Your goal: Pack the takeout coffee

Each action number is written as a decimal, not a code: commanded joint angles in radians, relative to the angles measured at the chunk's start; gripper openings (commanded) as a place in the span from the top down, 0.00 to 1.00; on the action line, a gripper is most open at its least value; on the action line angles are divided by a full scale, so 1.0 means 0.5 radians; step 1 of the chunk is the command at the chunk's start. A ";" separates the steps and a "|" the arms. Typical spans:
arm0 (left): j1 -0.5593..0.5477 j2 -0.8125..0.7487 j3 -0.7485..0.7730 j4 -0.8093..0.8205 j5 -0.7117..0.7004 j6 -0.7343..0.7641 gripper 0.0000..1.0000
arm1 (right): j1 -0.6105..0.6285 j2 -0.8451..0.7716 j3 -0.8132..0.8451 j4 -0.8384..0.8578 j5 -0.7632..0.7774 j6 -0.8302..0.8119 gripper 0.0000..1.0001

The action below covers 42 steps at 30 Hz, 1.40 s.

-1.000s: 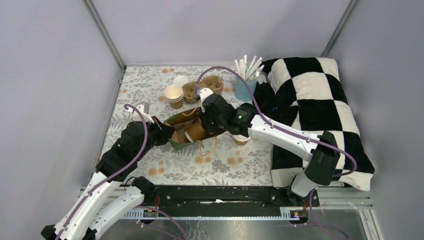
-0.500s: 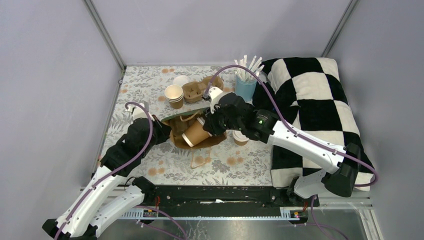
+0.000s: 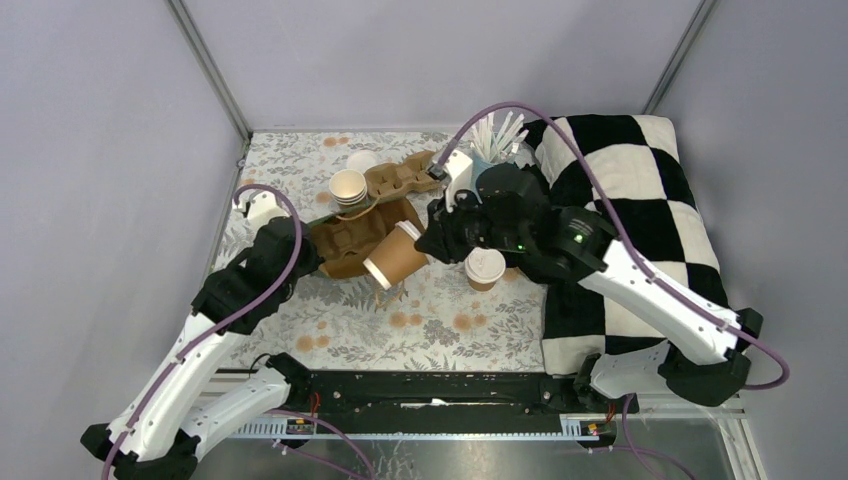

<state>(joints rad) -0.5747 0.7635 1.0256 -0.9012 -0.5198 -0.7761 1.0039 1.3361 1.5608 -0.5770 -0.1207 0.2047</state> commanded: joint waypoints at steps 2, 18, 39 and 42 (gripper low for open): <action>0.007 0.033 0.168 -0.238 -0.212 -0.017 1.00 | -0.012 -0.160 0.203 -0.346 0.208 -0.133 0.80; 0.005 0.007 0.353 -0.515 -0.235 -0.059 1.00 | 0.249 0.165 -0.225 -0.478 1.155 -0.645 0.84; 0.005 -0.095 0.301 -0.682 -0.384 -0.128 1.00 | 0.782 0.763 -0.648 -0.263 1.891 -0.205 0.77; 0.005 -0.112 0.294 -0.678 -0.387 -0.115 1.00 | 0.797 0.776 -0.628 -0.297 1.851 -0.181 0.74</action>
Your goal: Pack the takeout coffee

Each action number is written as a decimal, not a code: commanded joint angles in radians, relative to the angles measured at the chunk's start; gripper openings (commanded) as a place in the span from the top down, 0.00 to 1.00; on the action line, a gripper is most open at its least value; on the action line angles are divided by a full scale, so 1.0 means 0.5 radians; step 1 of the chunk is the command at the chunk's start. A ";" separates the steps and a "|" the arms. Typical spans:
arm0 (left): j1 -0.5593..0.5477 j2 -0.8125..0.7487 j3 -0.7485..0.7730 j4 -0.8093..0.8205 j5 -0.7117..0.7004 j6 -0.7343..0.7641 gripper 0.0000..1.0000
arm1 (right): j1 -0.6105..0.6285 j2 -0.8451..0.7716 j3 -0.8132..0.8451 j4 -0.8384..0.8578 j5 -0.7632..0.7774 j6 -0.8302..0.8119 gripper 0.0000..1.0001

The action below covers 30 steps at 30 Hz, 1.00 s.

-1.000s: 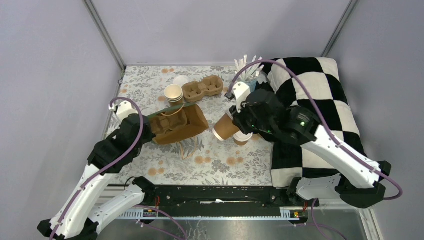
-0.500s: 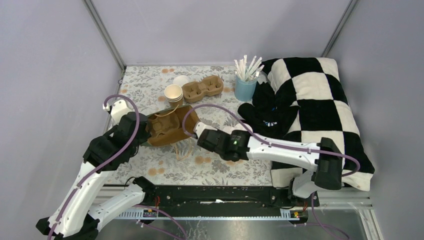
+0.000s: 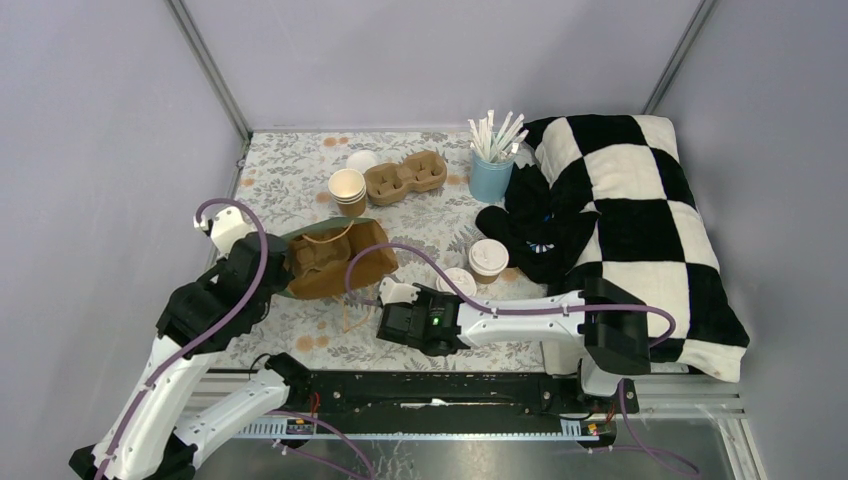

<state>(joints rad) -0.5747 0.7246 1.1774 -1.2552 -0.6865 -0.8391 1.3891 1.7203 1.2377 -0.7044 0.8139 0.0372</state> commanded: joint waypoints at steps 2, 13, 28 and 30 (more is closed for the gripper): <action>0.005 -0.039 -0.011 0.033 -0.054 0.016 1.00 | 0.034 0.005 0.031 -0.061 -0.028 0.168 0.68; 0.005 -0.081 -0.040 0.061 -0.020 0.058 1.00 | 0.047 -0.234 0.371 -0.293 -0.564 0.246 0.02; 0.005 -0.191 -0.109 0.148 0.211 0.091 1.00 | -0.700 -0.185 0.589 -0.581 -1.441 0.998 0.00; 0.005 -0.197 -0.112 0.148 0.257 0.086 1.00 | -0.722 -0.103 0.671 -0.671 -1.370 0.980 0.00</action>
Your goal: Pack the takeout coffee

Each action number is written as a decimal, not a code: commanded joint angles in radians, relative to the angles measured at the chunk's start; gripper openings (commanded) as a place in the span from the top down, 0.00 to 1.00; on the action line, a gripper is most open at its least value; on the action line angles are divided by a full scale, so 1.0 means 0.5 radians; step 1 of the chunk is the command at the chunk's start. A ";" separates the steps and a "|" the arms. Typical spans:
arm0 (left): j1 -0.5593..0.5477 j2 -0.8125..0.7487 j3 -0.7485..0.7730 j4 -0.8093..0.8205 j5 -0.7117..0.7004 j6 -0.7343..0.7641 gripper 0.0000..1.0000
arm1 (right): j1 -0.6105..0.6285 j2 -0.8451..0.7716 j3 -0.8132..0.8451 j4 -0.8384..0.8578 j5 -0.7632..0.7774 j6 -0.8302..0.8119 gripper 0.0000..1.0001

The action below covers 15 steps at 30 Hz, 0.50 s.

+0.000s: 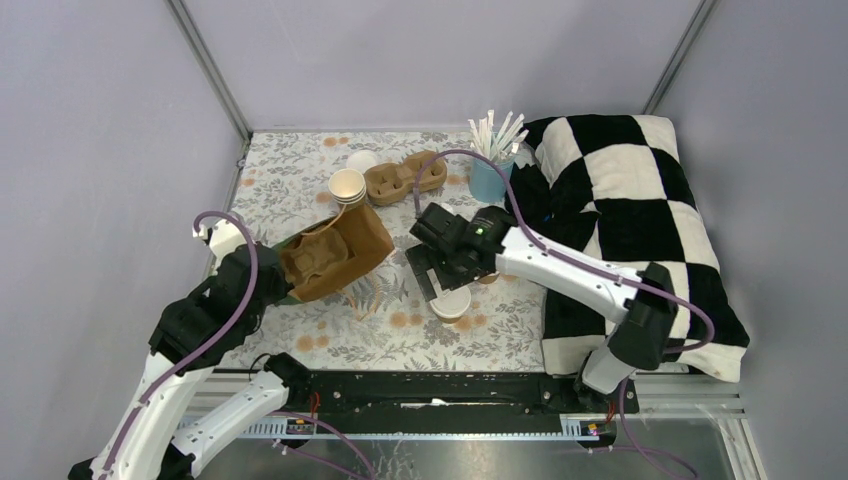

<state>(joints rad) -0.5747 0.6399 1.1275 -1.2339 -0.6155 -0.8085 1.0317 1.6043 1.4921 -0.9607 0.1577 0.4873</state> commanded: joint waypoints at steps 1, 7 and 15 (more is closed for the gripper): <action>0.005 -0.030 -0.016 0.105 0.135 0.025 1.00 | -0.014 0.163 0.183 -0.188 -0.023 0.058 0.00; 0.005 -0.062 -0.024 0.081 0.165 0.007 1.00 | -0.072 0.237 0.146 -0.213 -0.027 -0.036 0.04; 0.005 -0.060 -0.035 0.083 0.155 0.010 1.00 | -0.075 0.282 0.053 -0.131 -0.090 -0.073 0.02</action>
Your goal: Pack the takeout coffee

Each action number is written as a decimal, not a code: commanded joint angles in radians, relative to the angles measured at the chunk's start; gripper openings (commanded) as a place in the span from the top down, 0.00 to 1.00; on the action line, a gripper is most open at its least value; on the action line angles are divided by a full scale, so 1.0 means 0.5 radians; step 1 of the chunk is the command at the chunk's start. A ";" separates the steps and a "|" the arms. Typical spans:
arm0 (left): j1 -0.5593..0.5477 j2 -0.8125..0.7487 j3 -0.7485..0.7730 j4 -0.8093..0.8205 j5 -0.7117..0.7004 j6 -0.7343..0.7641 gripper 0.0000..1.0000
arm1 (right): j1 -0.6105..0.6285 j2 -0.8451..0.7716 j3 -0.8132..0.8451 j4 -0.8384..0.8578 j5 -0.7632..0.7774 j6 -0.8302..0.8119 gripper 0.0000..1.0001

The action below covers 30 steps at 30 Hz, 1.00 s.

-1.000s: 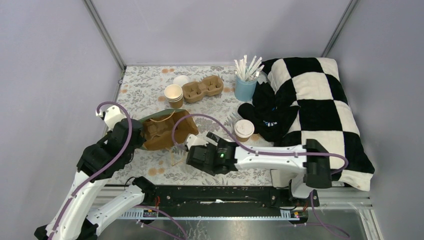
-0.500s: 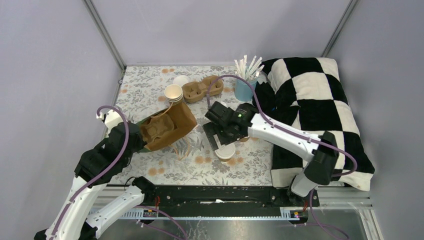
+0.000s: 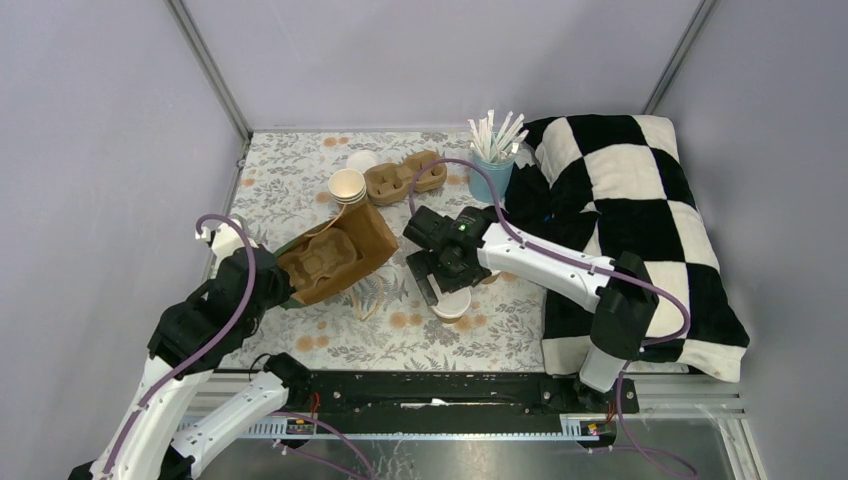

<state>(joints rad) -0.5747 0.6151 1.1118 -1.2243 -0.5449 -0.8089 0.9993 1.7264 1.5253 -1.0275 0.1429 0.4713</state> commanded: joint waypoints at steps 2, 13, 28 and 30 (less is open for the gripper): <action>0.006 -0.002 0.004 0.065 0.010 0.019 1.00 | -0.008 0.079 0.001 -0.009 -0.054 -0.050 0.02; 0.005 -0.004 0.001 0.068 0.013 0.019 1.00 | -0.011 0.115 -0.052 0.068 -0.036 -0.069 0.07; 0.005 -0.022 0.000 0.071 0.006 0.021 1.00 | -0.011 0.178 -0.058 0.094 -0.050 -0.100 0.13; 0.005 -0.021 -0.002 0.076 0.010 0.027 1.00 | -0.010 0.171 -0.067 0.092 -0.042 -0.102 0.16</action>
<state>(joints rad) -0.5747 0.6151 1.1091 -1.2243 -0.5411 -0.8085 0.9989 1.8027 1.5005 -0.9852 0.1219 0.4301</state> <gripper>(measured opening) 0.004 0.874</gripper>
